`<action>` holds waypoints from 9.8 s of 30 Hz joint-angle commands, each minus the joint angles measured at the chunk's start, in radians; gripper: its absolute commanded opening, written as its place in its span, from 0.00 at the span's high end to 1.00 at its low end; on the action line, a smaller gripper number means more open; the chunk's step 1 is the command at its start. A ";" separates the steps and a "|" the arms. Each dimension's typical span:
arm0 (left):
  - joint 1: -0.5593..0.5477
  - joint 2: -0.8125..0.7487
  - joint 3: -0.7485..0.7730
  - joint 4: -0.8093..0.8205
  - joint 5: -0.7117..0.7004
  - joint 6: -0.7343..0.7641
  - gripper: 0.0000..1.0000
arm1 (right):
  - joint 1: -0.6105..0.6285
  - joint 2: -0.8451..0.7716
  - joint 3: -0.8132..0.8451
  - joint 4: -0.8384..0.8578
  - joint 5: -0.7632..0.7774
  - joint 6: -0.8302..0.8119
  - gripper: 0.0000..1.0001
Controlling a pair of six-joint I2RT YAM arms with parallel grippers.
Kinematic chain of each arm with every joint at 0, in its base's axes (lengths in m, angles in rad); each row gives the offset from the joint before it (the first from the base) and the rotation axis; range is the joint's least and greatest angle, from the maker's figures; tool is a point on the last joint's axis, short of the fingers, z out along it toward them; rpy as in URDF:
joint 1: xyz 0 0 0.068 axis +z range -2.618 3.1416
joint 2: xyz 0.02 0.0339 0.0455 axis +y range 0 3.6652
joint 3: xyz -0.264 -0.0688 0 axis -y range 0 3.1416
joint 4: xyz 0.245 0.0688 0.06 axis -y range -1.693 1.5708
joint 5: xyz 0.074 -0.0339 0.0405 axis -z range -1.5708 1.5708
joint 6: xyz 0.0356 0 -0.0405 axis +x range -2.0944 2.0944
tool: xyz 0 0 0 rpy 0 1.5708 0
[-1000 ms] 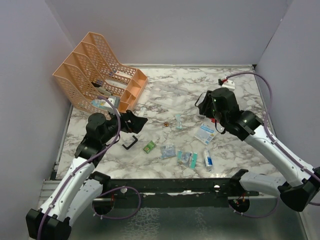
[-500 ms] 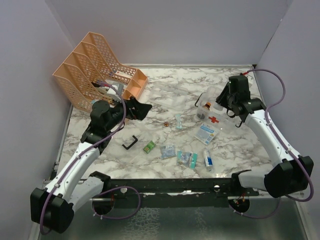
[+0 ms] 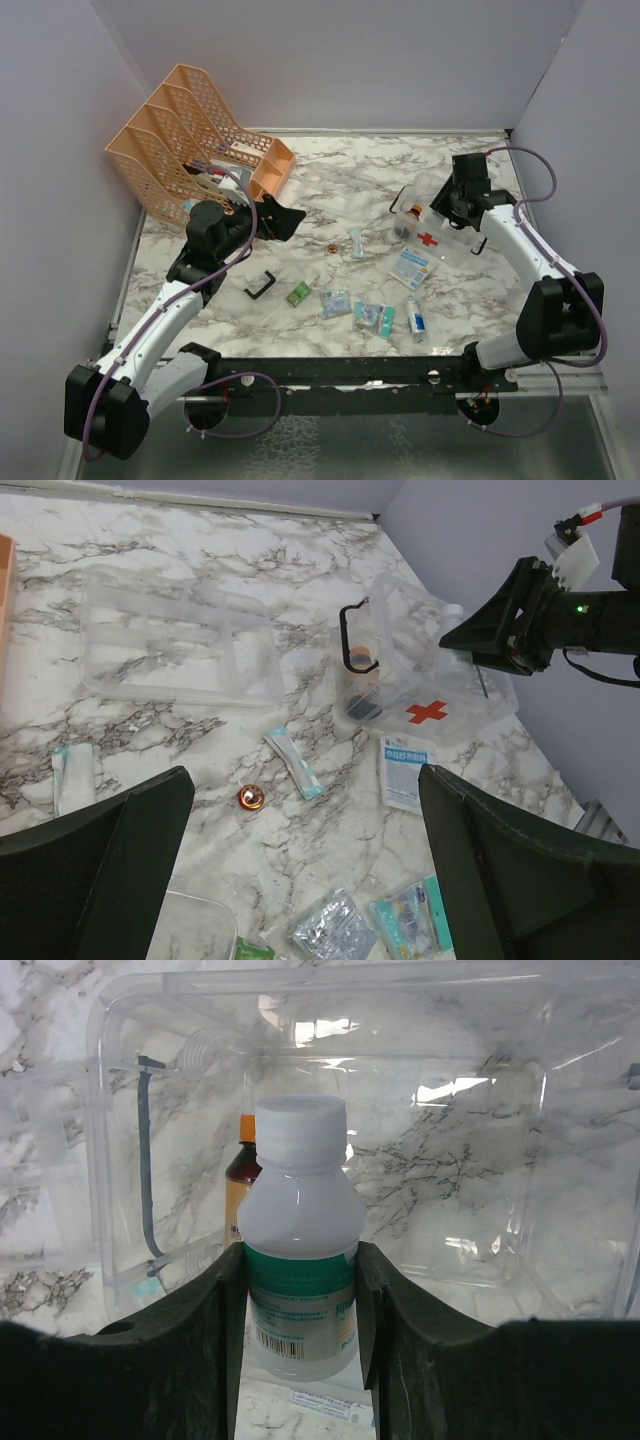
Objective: Organize the medicine kit
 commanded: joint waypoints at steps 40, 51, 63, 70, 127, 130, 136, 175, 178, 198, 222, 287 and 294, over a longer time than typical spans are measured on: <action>0.000 -0.064 -0.058 0.037 -0.049 -0.024 0.03 | -0.028 0.251 -0.023 0.126 -0.244 0.040 0.62; -0.002 -0.069 -0.060 0.035 -0.057 -0.026 0.03 | -0.028 0.243 -0.035 0.124 -0.306 0.016 0.46; -0.001 -0.080 -0.063 0.037 -0.055 -0.024 0.04 | -0.028 0.210 -0.016 0.091 -0.286 -0.003 0.48; -0.001 -0.074 -0.052 0.009 -0.089 -0.039 0.01 | -0.028 0.122 0.068 0.008 -0.185 -0.076 0.43; -0.031 0.078 -0.015 0.039 0.092 -0.053 0.06 | -0.012 -0.378 -0.885 0.592 -0.290 0.255 0.75; -0.031 0.073 -0.016 0.039 0.091 -0.053 0.06 | -0.002 -0.393 -0.868 0.563 -0.269 0.259 0.91; -0.031 0.072 -0.014 0.040 0.098 -0.052 0.06 | 0.009 -0.485 -0.812 0.429 -0.281 0.240 0.99; -0.296 0.227 0.084 0.240 0.115 -0.397 0.60 | 0.150 -0.517 -0.434 0.627 -1.099 0.024 0.99; -0.296 0.217 0.087 0.240 0.137 -0.370 0.78 | 0.150 -0.527 -0.441 0.645 -1.089 0.024 0.93; -0.295 0.171 0.199 0.241 0.342 -0.387 1.00 | 0.151 -0.605 -0.505 0.833 -1.062 0.103 0.33; -0.295 0.173 0.312 -0.230 -0.026 -0.131 0.27 | 0.150 -0.586 -0.345 0.525 -0.894 0.048 0.99; -0.293 0.044 0.201 -0.442 -0.426 0.142 0.21 | 0.111 0.489 0.415 -0.664 0.364 0.189 0.53; -0.293 0.053 0.205 -0.444 -0.426 0.143 0.21 | 0.111 0.417 0.390 -0.572 0.302 0.115 0.46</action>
